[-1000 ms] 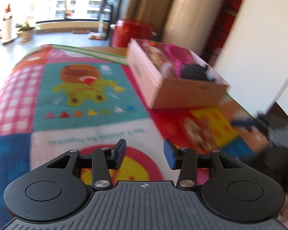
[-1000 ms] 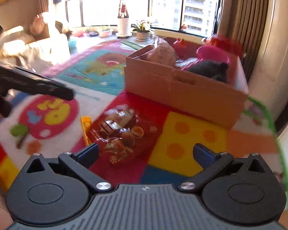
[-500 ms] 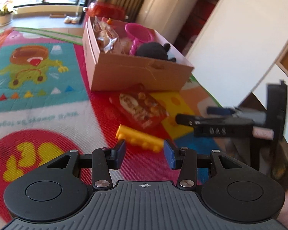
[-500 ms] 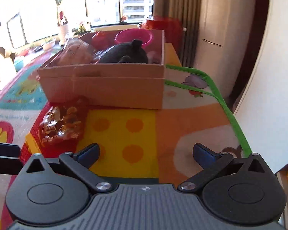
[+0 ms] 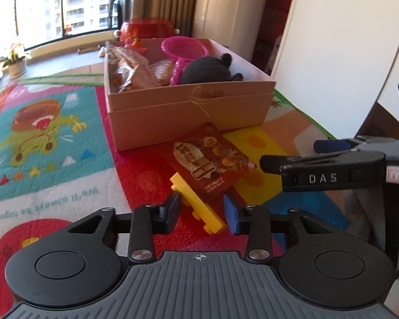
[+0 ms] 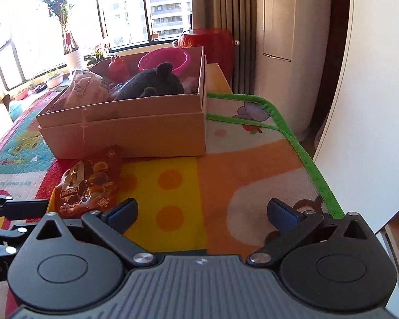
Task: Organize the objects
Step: 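Reach to the yellow block on the mat and grasp it with the left tool, then grasp the red quail-eggs packet with the right tool while the left tool carries the yellow block to the box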
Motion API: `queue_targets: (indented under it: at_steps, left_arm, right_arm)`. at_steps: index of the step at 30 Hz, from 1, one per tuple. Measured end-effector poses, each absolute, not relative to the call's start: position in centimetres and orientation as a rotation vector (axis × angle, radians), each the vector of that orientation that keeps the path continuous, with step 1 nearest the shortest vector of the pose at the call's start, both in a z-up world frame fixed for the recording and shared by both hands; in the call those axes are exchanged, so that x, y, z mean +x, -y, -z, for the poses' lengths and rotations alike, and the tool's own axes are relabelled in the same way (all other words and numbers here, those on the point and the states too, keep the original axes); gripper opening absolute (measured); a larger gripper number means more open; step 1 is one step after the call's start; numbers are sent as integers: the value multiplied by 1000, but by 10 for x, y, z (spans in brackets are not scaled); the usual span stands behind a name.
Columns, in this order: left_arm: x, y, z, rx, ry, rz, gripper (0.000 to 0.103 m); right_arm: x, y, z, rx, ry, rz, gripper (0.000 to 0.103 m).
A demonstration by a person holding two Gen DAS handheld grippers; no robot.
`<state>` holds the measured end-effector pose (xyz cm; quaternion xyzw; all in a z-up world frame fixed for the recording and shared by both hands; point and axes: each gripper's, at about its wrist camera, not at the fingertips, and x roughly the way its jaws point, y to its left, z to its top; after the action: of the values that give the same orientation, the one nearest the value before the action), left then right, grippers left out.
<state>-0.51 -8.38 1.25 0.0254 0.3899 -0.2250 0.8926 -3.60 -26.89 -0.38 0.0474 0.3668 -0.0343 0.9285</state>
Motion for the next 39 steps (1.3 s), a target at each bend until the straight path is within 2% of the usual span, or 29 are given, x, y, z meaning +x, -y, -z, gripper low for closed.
queue_targets:
  at_steps: [1,5,9,22,25,28,35,36,39]
  left_arm:
    - [-4,81,-13,43,-811,459,30]
    - [-3,71,-12,-6,-816,462,25]
    - [-6,56,-12,-35,-815,473,15]
    - [-27,-4,-13,8,-801,405,16]
    - [-31,7,-12,86,-789,408,23]
    - [-34,15,-12,127,-780,410,30]
    - [-30,5,-11,15,-798,391,31]
    - [-30,3,-10,7,-797,392,31]
    - [-31,5,-10,22,-790,389,28]
  right_arm:
    - [-36,267,4,90,-751,75,103]
    - [-34,264,5,72,-759,84,103]
    - [-33,266,5,76,-767,79,103]
    - [-33,252,-6,40,-828,-78,103]
    - [-37,241,-19,80,-747,-111,103]
    - [-23,223,-20,53,-744,-129,103]
    - [15,192,-1,15,-790,-119,103]
    - [15,188,-2,0,-793,-128,101]
    - [6,178,-2,-62,-787,-134,82]
